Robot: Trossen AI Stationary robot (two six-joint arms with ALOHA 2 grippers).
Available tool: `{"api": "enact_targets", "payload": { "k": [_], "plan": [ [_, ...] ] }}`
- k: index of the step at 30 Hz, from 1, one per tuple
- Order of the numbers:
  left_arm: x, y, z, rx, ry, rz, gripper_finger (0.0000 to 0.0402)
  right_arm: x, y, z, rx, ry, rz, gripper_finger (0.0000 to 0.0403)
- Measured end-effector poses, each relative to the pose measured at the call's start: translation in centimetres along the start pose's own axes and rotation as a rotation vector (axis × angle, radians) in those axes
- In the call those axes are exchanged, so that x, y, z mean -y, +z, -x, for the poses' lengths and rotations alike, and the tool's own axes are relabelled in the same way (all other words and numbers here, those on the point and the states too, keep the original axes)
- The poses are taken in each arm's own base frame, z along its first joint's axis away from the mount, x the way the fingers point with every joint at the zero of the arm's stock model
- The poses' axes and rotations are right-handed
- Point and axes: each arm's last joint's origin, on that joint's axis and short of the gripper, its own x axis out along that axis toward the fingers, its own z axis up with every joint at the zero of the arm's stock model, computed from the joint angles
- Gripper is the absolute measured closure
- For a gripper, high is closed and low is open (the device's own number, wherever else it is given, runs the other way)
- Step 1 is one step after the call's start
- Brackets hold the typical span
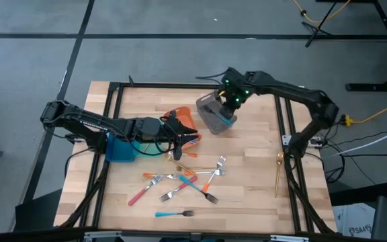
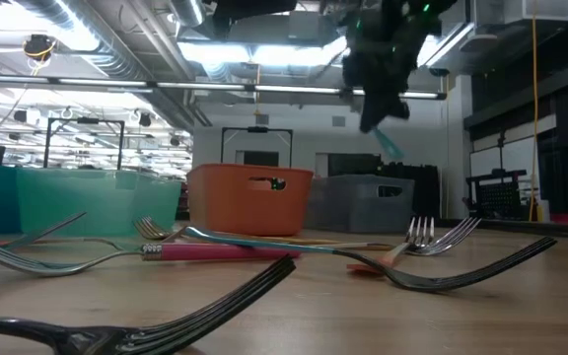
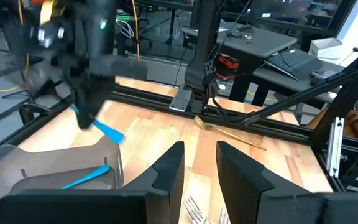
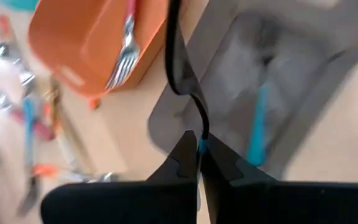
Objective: Sort silverware by color (type)
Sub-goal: Put the blue fork into the black bin
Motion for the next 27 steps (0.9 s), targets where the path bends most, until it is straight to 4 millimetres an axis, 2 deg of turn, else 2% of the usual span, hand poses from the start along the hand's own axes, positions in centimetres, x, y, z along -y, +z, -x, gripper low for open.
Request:
{"api": "enact_targets", "payload": {
  "k": [6, 14, 22, 27],
  "plan": [
    [0.0, 0.0, 0.0, 0.001, 0.0, 0.0, 0.0314, 2.3, 0.0, -3.1, -0.172, 0.166, -0.126, 0.0403],
    [0.0, 0.0, 0.0, 0.002, 0.01, -0.002, 0.0314, 4.1, -0.2, -4.5, -0.262, 0.356, -0.256, 0.0403],
    [0.0, 0.0, 0.0, 0.003, 0.01, -0.002, 0.0314, 5.1, -0.2, -5.8, -0.297, 0.236, -0.314, 0.0403],
    [0.0, 0.0, 0.0, -0.004, 0.011, -0.004, 0.0314, 5.2, -0.2, -6.1, -0.306, 0.225, -0.32, 0.0403]
  ]
}}
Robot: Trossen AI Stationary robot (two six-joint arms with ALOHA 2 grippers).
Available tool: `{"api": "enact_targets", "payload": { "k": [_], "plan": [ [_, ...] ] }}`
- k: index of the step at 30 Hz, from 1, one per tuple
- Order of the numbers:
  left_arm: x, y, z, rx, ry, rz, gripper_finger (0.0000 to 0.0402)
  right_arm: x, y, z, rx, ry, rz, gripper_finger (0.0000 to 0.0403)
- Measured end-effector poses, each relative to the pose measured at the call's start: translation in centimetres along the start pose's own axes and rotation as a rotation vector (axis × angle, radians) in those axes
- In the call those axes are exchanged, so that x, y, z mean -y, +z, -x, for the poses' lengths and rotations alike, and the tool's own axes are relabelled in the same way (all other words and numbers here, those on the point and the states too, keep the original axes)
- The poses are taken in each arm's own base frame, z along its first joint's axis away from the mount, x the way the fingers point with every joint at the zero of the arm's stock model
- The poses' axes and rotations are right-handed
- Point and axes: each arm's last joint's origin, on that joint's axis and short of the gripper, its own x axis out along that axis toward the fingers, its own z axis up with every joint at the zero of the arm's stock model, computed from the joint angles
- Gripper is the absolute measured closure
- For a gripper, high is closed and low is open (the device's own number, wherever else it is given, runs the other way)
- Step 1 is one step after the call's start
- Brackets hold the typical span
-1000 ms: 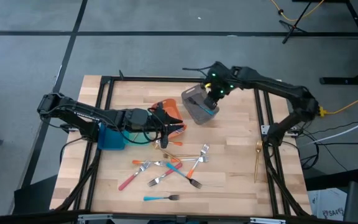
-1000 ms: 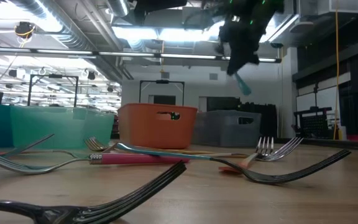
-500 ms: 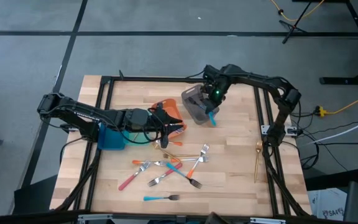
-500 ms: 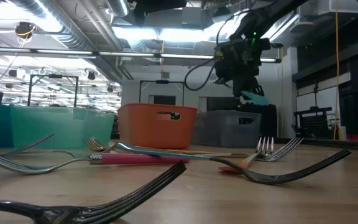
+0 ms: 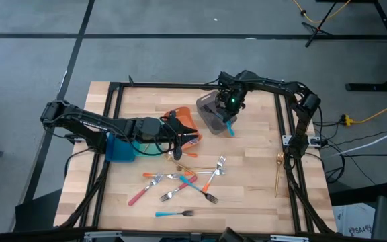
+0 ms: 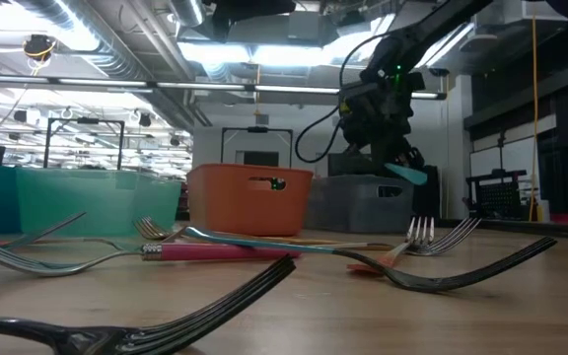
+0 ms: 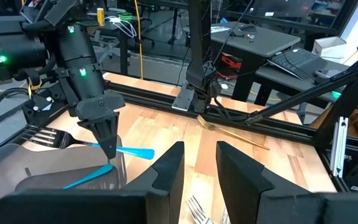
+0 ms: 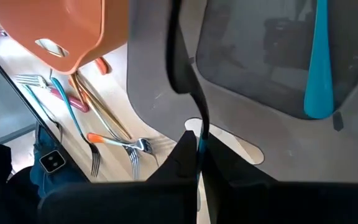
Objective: Sort silverware by color (type)
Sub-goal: Put the blue fork into the black bin
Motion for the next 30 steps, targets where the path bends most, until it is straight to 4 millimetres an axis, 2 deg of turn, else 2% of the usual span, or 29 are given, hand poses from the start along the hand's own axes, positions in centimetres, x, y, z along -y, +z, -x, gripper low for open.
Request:
{"api": "enact_targets", "payload": {
  "k": [9, 15, 21, 25, 30],
  "plan": [
    [0.0, 0.0, 0.0, 0.0, 0.005, -0.001, 0.0314, 0.0, -0.7, 0.2, -0.065, -0.023, -0.077, 0.0403],
    [0.0, 0.0, 0.0, 0.0, 0.005, -0.001, 0.0314, -1.1, -0.4, 2.5, -0.036, -0.216, -0.025, 0.0403],
    [0.0, 0.0, 0.0, -0.003, 0.007, -0.002, 0.0314, -2.8, 0.4, 4.3, 0.049, -0.373, 0.123, 0.0403],
    [-0.1, -0.1, 0.0, -0.006, 0.022, -0.004, 0.0314, -4.2, 0.1, 3.5, 0.031, -0.495, 0.246, 0.0403],
    [-0.3, -0.1, -0.1, -0.008, 0.038, -0.004, 0.0314, -5.2, -0.1, 1.7, -0.036, -0.528, 0.298, 0.0403]
  ]
}}
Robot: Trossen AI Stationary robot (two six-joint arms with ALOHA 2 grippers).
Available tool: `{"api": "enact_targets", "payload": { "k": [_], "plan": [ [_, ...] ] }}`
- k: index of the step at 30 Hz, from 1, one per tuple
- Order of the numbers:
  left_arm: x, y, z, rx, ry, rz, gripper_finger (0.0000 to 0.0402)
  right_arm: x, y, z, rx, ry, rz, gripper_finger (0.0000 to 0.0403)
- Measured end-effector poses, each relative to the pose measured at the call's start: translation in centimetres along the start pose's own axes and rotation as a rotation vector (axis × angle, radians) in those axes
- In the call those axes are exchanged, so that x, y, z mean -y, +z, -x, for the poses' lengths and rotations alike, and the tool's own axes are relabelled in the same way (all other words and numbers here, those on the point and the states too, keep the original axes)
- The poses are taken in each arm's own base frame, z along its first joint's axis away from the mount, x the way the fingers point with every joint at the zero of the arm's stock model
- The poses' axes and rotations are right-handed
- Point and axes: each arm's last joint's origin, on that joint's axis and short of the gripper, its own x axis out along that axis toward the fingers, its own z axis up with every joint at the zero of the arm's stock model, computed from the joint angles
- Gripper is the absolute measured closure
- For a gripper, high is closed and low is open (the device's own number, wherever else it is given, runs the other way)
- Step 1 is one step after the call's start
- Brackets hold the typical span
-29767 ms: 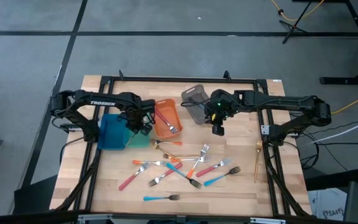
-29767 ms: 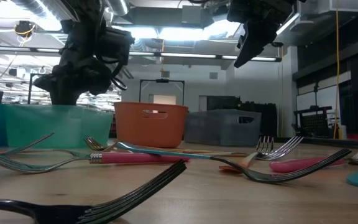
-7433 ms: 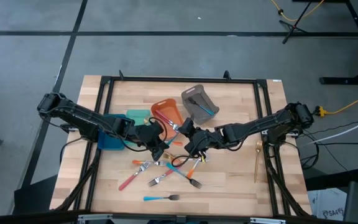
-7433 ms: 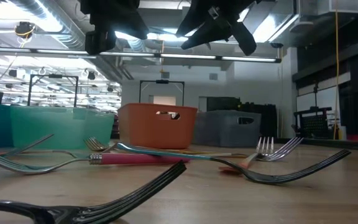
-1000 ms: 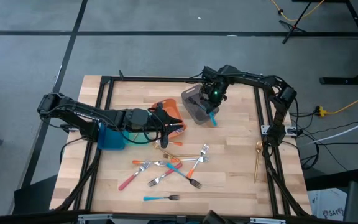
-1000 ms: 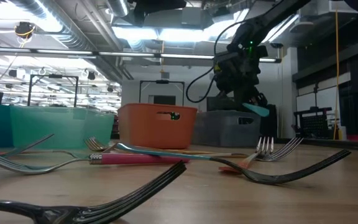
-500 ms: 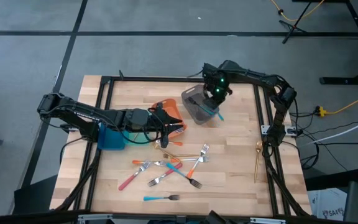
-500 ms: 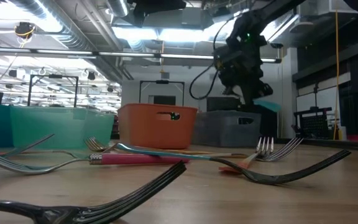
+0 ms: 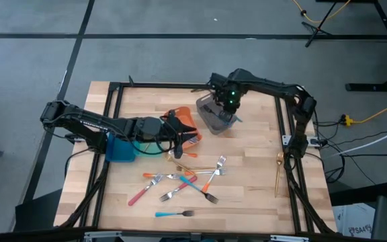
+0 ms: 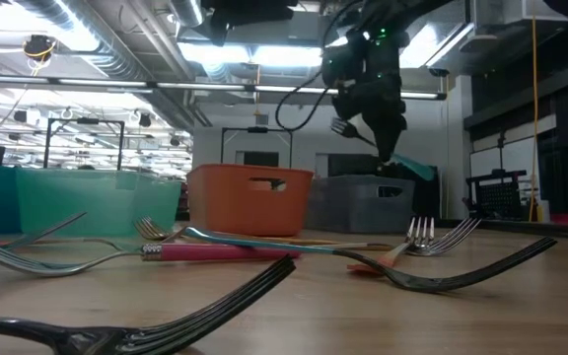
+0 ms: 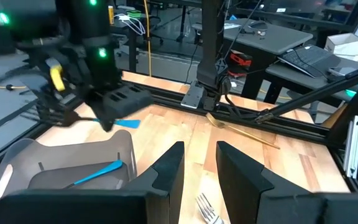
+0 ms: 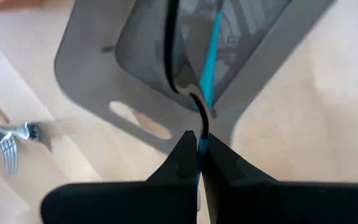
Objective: Sort silverware by color (type)
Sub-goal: Put the blue fork into the black bin
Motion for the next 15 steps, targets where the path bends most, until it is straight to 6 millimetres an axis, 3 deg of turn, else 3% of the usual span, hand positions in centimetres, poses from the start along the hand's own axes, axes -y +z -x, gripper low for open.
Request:
{"api": "enact_targets", "payload": {
  "k": [8, 15],
  "plan": [
    [0.0, 0.0, 0.0, -0.001, 0.0, 0.0, 0.0314, 0.0, 0.9, -3.7, -0.171, 0.015, -0.009, 0.0403],
    [0.0, 0.0, 0.0, -0.002, 0.0, -0.001, 0.0314, 0.1, 1.3, -4.7, -0.189, 0.031, -0.013, 0.0403]
  ]
}}
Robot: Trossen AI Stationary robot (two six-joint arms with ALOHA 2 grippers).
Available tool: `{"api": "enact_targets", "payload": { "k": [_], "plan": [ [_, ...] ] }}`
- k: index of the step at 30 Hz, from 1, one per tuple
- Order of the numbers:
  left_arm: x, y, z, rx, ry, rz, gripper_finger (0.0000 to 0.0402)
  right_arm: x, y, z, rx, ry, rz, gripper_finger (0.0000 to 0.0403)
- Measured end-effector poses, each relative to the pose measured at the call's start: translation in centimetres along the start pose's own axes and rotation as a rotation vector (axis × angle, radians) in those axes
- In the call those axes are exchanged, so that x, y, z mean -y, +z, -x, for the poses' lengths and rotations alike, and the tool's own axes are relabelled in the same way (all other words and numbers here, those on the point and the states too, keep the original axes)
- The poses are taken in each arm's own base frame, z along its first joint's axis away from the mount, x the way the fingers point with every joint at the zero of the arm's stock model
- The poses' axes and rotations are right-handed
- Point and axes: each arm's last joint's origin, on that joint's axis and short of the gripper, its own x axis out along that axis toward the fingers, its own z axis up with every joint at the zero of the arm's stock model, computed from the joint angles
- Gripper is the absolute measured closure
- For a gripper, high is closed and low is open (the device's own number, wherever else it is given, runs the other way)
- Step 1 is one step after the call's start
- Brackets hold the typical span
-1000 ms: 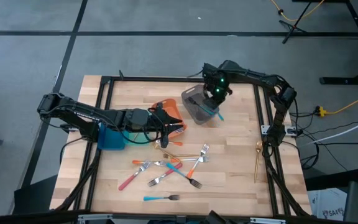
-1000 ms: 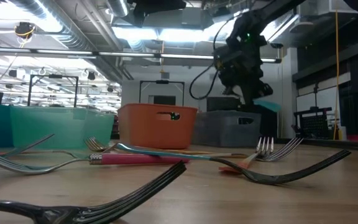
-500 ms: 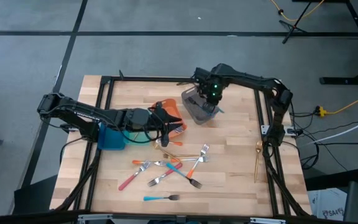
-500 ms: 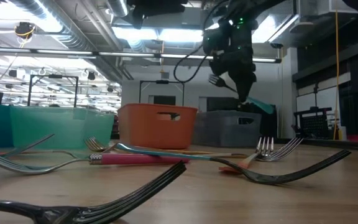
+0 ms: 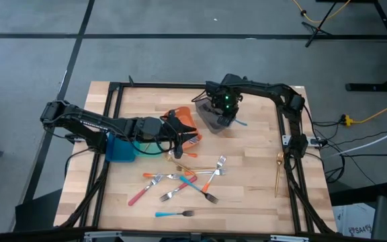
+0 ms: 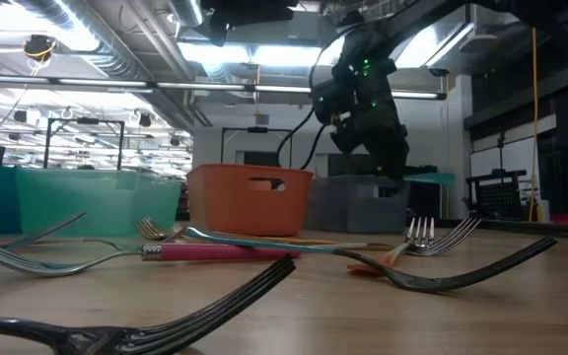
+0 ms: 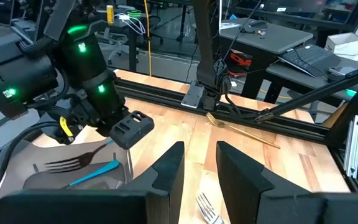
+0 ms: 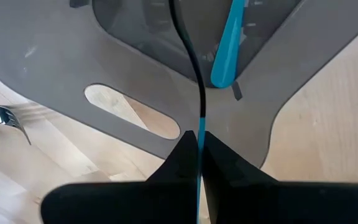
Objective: Sort silverware by color (type)
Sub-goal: Put the blue fork into the black bin
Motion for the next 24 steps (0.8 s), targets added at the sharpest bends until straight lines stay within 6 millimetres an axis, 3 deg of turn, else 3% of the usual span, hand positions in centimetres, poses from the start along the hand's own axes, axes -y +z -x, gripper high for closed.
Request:
{"api": "enact_targets", "payload": {
  "k": [19, 24],
  "plan": [
    [-0.07, -0.31, 0.01, -0.031, 0.006, -0.01, 0.0314, -0.02, 0.21, 0.0, 0.021, 0.008, 0.0, 0.0402],
    [-0.07, -0.32, 0.0, -0.032, 0.006, -0.01, 0.0314, -0.02, 0.27, 0.0, 0.028, 0.008, 0.0, 0.0378]
  ]
}}
